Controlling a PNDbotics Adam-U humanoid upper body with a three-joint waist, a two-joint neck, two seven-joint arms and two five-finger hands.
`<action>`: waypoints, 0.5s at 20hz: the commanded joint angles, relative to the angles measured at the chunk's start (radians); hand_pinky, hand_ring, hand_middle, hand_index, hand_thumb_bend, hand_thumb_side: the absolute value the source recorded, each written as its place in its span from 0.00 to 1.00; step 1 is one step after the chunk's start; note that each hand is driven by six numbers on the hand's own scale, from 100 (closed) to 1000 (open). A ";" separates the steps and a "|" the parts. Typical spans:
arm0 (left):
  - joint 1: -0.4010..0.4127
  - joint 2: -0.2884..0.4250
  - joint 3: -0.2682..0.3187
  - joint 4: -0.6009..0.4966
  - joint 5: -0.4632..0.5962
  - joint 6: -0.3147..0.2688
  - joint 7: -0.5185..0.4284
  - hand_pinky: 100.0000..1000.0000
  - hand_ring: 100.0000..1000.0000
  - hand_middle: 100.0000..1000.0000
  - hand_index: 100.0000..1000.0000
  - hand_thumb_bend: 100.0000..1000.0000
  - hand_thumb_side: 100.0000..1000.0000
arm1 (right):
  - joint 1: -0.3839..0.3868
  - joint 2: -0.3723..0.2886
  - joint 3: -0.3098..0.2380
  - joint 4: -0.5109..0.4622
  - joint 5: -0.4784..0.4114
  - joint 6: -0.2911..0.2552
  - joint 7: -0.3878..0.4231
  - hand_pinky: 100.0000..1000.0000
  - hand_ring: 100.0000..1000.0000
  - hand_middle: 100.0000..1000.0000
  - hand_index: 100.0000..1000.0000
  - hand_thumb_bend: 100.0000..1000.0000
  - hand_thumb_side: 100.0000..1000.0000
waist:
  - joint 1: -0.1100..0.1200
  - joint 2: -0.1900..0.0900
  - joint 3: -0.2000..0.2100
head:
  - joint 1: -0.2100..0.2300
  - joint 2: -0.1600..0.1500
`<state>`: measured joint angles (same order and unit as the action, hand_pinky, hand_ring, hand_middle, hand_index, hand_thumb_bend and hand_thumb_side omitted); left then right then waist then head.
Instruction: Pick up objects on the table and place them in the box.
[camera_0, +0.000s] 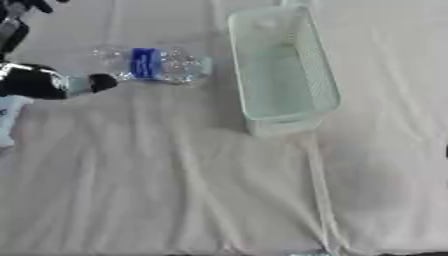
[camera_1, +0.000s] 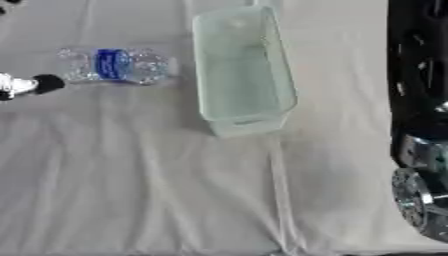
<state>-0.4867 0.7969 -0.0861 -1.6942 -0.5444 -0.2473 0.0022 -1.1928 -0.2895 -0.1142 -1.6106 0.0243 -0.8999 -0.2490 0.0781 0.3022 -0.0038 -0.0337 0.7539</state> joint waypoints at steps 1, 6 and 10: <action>-0.039 0.040 -0.001 0.039 0.043 -0.039 -0.045 0.50 0.67 1.00 0.93 0.74 0.58 | -0.013 -0.003 0.001 -0.005 -0.015 -0.007 0.010 0.67 0.77 0.83 0.85 0.00 1.00 | 0.002 -0.022 0.000 | 0.003 -0.019; -0.087 0.028 -0.032 0.088 0.080 -0.074 -0.076 0.50 0.68 1.00 0.93 0.73 0.58 | -0.016 0.002 0.000 -0.003 -0.032 -0.007 0.035 0.67 0.77 0.83 0.85 0.00 1.00 | 0.004 -0.016 -0.004 | 0.010 -0.018; -0.126 0.013 -0.058 0.131 0.082 -0.092 -0.098 0.49 0.67 1.00 0.93 0.72 0.59 | -0.021 0.004 -0.002 -0.003 -0.044 -0.007 0.049 0.67 0.77 0.83 0.85 0.00 1.00 | 0.001 -0.014 -0.013 | 0.013 -0.017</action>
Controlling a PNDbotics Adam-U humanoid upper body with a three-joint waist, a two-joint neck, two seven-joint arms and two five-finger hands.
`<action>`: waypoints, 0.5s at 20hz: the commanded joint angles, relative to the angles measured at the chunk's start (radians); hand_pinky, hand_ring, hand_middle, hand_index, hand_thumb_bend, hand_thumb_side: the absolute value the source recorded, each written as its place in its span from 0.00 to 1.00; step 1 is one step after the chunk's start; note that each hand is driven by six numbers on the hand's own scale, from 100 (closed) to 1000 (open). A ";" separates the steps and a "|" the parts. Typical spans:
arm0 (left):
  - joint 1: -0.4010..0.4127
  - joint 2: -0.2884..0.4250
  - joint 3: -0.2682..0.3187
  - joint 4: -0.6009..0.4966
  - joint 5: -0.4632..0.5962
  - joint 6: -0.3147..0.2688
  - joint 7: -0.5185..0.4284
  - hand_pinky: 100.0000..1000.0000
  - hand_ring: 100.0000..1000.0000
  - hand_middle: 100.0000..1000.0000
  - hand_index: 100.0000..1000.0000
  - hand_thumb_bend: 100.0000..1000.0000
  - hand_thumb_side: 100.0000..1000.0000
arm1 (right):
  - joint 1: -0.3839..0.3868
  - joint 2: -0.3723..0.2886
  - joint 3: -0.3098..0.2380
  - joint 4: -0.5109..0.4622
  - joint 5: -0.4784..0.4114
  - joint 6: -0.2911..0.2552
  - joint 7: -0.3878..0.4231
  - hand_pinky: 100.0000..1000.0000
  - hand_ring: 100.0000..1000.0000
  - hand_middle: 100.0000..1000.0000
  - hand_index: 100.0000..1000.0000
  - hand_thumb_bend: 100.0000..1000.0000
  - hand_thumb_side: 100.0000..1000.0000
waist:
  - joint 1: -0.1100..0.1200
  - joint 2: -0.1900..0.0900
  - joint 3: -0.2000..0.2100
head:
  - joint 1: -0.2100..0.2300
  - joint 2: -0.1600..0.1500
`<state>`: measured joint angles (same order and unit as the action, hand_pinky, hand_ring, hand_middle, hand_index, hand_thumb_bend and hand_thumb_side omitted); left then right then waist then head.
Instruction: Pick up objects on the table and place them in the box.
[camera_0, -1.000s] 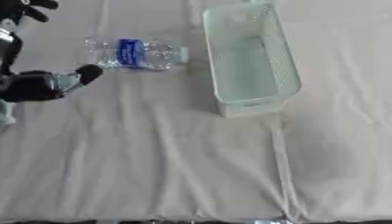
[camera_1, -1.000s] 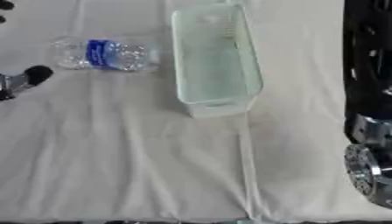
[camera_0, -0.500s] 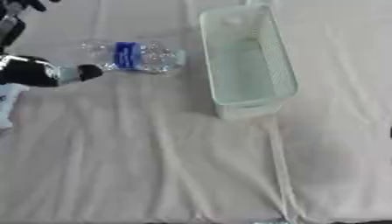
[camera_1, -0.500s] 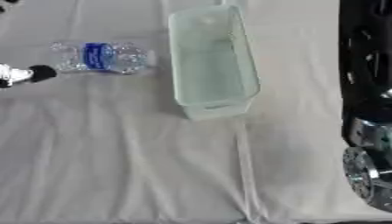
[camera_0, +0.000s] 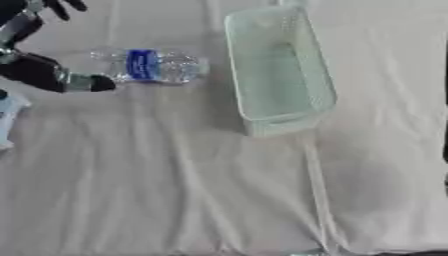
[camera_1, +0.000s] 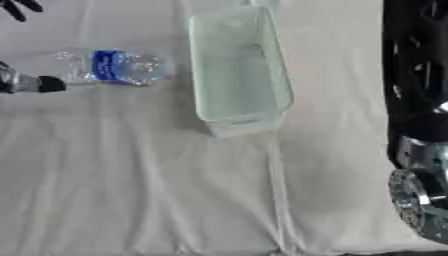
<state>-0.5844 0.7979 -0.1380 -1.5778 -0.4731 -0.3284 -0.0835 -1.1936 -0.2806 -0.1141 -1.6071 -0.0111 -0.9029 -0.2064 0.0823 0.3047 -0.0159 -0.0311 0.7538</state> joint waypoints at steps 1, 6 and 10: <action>-0.035 0.009 -0.010 0.024 0.012 -0.014 -0.015 0.49 0.67 1.00 0.93 0.72 0.59 | -0.021 -0.005 -0.003 -0.007 -0.011 -0.004 0.008 0.67 0.77 0.83 0.85 0.00 1.00 | -0.004 -0.016 -0.003 | 0.011 -0.016; -0.071 -0.014 -0.037 0.067 0.016 -0.033 -0.026 0.48 0.66 1.00 0.92 0.71 0.60 | -0.025 -0.004 -0.007 -0.008 -0.019 -0.004 0.012 0.67 0.77 0.82 0.85 0.00 1.00 | -0.007 -0.014 -0.013 | 0.021 -0.013; -0.110 -0.053 -0.051 0.108 -0.027 -0.041 -0.028 0.47 0.65 1.00 0.91 0.71 0.61 | -0.027 -0.002 -0.009 -0.008 -0.022 -0.004 0.012 0.67 0.77 0.82 0.84 0.00 1.00 | -0.015 -0.014 -0.014 | 0.026 -0.014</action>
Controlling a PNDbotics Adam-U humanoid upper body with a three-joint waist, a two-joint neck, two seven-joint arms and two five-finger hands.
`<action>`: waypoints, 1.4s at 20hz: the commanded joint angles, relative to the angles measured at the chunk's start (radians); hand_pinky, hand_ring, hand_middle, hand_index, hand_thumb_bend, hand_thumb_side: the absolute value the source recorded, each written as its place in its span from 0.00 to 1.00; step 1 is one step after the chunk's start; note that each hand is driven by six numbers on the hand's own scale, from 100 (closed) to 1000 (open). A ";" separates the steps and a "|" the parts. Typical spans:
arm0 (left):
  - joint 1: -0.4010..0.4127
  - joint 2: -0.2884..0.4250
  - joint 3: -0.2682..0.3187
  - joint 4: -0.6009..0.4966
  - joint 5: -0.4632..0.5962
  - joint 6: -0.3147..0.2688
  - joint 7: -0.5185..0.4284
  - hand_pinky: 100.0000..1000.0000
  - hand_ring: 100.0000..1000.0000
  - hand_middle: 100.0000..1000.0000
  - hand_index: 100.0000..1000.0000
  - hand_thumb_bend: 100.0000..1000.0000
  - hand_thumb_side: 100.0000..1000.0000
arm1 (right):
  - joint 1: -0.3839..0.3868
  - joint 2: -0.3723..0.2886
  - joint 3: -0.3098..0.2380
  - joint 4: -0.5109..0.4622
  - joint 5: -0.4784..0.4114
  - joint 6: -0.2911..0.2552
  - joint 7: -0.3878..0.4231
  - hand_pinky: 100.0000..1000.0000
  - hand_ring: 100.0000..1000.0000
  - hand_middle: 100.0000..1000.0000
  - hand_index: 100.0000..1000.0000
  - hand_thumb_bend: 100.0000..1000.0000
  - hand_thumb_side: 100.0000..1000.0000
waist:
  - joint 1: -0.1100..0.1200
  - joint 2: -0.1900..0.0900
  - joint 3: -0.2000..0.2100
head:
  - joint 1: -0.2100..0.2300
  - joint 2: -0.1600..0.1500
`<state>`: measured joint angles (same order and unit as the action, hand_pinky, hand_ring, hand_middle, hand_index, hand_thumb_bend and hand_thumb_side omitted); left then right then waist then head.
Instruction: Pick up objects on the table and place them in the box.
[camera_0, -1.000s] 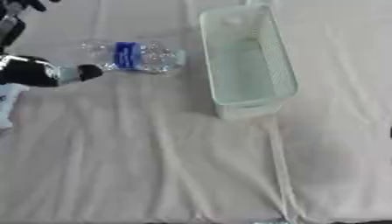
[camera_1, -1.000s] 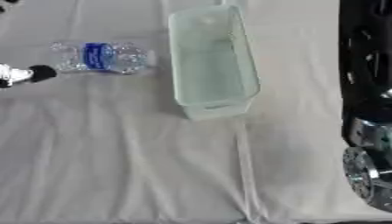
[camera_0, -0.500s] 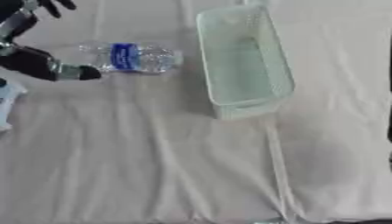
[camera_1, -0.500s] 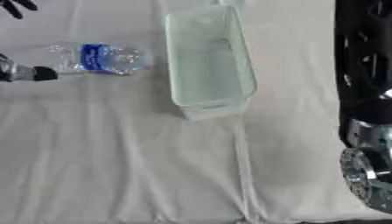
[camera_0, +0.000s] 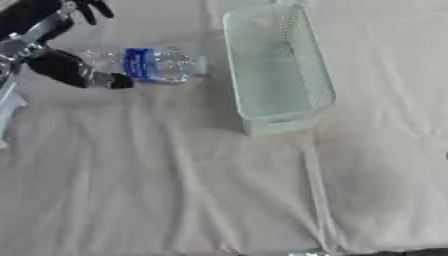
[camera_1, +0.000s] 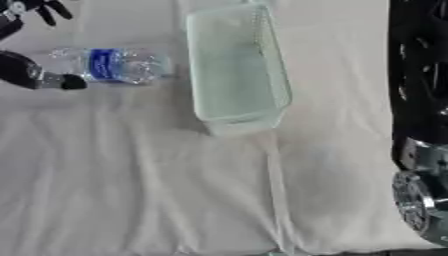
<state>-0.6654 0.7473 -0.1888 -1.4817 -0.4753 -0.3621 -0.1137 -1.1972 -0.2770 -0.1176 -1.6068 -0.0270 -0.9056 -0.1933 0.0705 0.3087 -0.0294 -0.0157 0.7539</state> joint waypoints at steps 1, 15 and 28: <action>-0.035 -0.017 -0.001 0.020 -0.045 -0.005 0.008 0.47 0.65 1.00 0.91 0.71 0.61 | -0.023 -0.006 -0.007 -0.009 -0.006 -0.001 -0.001 0.67 0.77 0.82 0.84 0.00 1.00 | -0.004 -0.018 0.000 | 0.011 -0.014; -0.083 -0.161 -0.053 0.162 -0.301 -0.074 0.087 0.46 0.63 1.00 0.88 0.71 0.63 | -0.050 -0.012 -0.008 -0.005 -0.014 -0.001 0.006 0.66 0.77 0.82 0.84 0.00 1.00 | -0.023 0.003 -0.018 | 0.057 -0.086; -0.103 -0.081 -0.123 0.215 -0.346 -0.169 0.024 0.55 0.67 1.00 0.89 0.67 0.67 | -0.052 -0.013 -0.002 0.004 -0.043 -0.001 0.038 0.66 0.77 0.82 0.84 0.00 1.00 | -0.017 0.002 -0.018 | 0.065 -0.098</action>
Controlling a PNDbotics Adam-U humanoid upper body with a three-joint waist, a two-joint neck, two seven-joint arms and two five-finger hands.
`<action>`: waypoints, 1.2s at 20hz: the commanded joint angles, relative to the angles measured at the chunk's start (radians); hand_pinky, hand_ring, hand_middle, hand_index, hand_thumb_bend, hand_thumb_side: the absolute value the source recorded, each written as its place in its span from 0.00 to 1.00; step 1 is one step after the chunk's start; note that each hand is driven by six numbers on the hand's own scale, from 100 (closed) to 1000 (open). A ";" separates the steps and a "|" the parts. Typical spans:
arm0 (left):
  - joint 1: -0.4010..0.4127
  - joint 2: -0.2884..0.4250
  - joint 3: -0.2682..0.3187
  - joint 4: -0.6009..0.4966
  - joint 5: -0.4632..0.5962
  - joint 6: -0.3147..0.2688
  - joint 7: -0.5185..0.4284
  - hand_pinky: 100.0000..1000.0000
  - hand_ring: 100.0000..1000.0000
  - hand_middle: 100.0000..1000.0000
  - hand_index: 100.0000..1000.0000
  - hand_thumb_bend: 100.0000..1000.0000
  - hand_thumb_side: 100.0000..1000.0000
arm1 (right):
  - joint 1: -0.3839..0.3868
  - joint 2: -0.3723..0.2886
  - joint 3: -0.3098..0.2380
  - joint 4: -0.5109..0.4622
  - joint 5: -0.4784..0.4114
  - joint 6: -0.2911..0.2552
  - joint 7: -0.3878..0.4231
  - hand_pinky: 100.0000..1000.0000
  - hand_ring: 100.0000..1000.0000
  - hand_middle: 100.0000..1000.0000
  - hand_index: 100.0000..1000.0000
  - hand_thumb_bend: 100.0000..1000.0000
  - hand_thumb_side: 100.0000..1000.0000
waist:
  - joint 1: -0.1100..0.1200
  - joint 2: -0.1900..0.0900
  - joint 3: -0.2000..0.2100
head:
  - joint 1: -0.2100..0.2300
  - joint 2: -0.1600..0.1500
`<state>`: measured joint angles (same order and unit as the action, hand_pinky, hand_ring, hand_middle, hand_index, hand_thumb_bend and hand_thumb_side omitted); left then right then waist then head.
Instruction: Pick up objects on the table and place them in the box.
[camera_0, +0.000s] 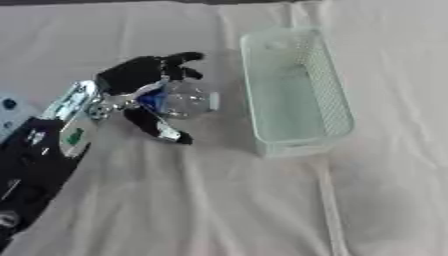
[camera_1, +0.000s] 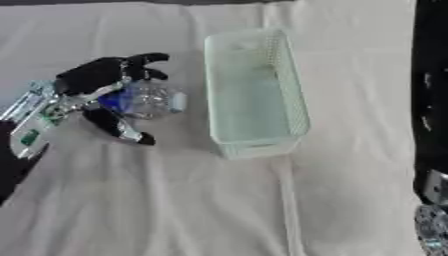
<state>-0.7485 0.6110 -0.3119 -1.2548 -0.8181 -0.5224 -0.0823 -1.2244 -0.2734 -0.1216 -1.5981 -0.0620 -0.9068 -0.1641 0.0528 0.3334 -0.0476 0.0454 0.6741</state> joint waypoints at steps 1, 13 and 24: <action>-0.023 0.076 0.002 -0.013 0.000 -0.009 -0.014 0.55 0.67 1.00 0.89 0.74 0.67 | -0.024 -0.017 0.003 -0.004 -0.010 0.000 0.012 0.66 0.77 0.82 0.83 0.00 1.00 | 0.003 -0.024 0.001 | 0.001 -0.017; -0.092 0.177 0.108 0.122 -0.058 0.105 -0.209 0.45 0.59 1.00 0.85 0.77 0.67 | -0.010 -0.021 0.004 0.005 -0.049 0.000 0.056 0.66 0.77 0.82 0.84 0.00 1.00 | 0.021 -0.029 0.010 | -0.015 -0.006; -0.106 0.174 0.133 0.140 -0.052 0.132 -0.297 0.48 0.60 1.00 0.85 0.77 0.69 | -0.010 -0.022 0.000 0.009 -0.078 0.000 0.086 0.66 0.77 0.82 0.84 0.00 1.00 | 0.023 -0.028 0.009 | -0.015 0.006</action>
<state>-0.8307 0.7485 -0.1948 -1.1101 -0.8665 -0.3901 -0.3739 -1.2198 -0.2744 -0.1175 -1.5802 -0.1339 -0.9075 -0.0845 0.0753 0.3328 -0.0404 0.0354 0.6776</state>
